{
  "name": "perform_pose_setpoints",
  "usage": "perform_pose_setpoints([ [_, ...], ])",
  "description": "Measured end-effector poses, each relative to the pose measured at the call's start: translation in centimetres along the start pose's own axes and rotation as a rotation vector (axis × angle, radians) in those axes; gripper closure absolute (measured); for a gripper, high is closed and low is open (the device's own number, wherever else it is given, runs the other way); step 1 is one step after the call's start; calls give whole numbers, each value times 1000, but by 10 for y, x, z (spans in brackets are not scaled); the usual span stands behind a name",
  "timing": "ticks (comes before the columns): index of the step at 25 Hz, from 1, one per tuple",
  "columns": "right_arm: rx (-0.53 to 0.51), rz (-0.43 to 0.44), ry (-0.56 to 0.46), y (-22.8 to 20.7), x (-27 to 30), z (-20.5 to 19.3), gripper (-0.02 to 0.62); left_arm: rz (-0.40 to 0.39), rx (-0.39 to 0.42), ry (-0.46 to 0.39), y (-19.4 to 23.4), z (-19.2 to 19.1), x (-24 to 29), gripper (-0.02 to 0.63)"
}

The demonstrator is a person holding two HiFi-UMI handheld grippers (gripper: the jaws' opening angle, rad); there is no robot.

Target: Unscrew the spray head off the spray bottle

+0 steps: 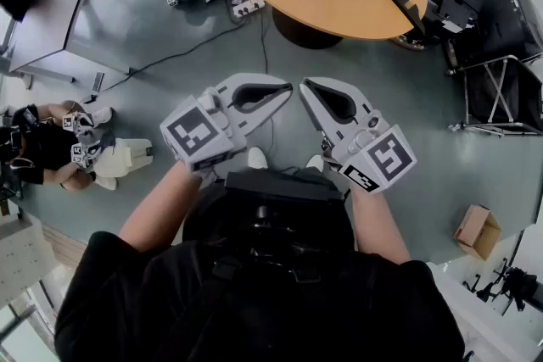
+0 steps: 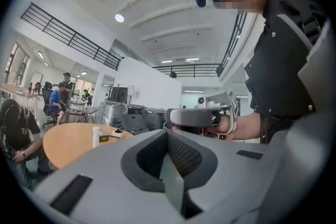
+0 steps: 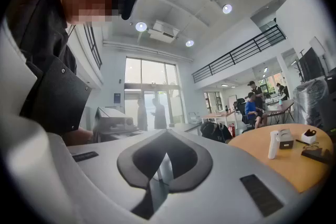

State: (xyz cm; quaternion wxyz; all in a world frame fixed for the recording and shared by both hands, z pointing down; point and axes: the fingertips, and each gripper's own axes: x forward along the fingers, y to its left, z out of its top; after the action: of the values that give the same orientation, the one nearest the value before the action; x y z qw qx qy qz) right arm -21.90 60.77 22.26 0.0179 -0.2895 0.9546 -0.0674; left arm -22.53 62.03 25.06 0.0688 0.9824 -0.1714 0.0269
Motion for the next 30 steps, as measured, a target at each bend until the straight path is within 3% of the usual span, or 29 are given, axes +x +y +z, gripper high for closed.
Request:
perform_pose_setpoints([
  [7,0,41,20,-25,9,-10,603,8,-12,-1,23,-7,20,604],
  [13,-28,59,31,-74,2,-6,603,21,-24,1,43,-2,61,604],
  [21,-41,103,34,-152,-19,14,603,50,-25,-30,72,19,135,606],
  [30,-59,166,32,-245,-57,31,603,117,-32,8,102,35,237,606],
])
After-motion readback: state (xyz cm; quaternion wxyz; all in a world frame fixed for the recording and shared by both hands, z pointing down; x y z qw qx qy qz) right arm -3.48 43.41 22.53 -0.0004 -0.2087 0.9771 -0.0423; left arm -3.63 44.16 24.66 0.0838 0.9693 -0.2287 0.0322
